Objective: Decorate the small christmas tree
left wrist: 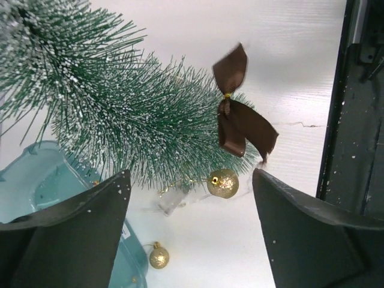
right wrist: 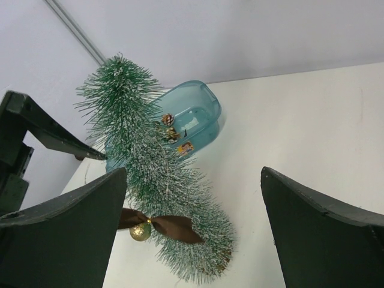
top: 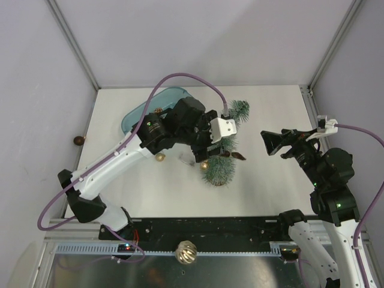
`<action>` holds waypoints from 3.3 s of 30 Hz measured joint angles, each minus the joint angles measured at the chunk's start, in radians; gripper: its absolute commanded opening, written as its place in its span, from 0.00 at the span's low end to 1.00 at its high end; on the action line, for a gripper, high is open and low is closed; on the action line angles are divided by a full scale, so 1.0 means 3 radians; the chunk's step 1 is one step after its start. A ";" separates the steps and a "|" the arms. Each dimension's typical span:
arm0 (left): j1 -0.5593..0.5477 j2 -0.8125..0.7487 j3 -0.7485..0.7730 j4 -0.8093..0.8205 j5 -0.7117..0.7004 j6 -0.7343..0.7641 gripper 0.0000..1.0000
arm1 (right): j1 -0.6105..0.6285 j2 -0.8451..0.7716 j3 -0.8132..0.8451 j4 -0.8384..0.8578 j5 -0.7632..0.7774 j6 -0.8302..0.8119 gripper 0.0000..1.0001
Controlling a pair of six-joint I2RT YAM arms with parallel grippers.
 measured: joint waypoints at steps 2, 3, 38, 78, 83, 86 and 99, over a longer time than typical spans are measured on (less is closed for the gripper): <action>0.0000 -0.0027 0.0043 -0.0004 0.0031 -0.0015 0.98 | 0.0000 0.0000 0.0000 -0.0003 0.0001 0.0000 0.98; 0.0000 -0.0043 0.0058 -0.0004 0.0053 -0.0024 0.99 | 0.0000 0.0000 0.0000 -0.0004 0.0001 0.0000 0.98; 0.2814 0.1798 0.0225 0.0557 0.0160 -0.0762 1.00 | 0.0000 -0.0014 0.0000 -0.0080 0.0065 -0.0004 0.98; 0.2033 0.0402 0.0591 0.0713 0.0413 -0.0960 0.18 | 0.0004 -0.0015 0.0000 -0.0100 0.0088 -0.0078 0.98; 0.1565 -0.0041 0.0652 0.0721 0.0472 -0.0788 0.20 | 0.0004 -0.0015 0.0000 -0.0099 0.0088 -0.0076 0.98; 0.1324 -0.0192 0.0651 0.0712 0.0458 -0.0669 0.20 | 0.0004 -0.0014 0.0000 -0.0093 0.0088 -0.0075 0.98; 0.0762 -0.0390 0.0862 0.0636 0.0385 -0.0403 0.20 | 0.0004 -0.0013 0.0000 -0.0041 0.0088 -0.0055 0.98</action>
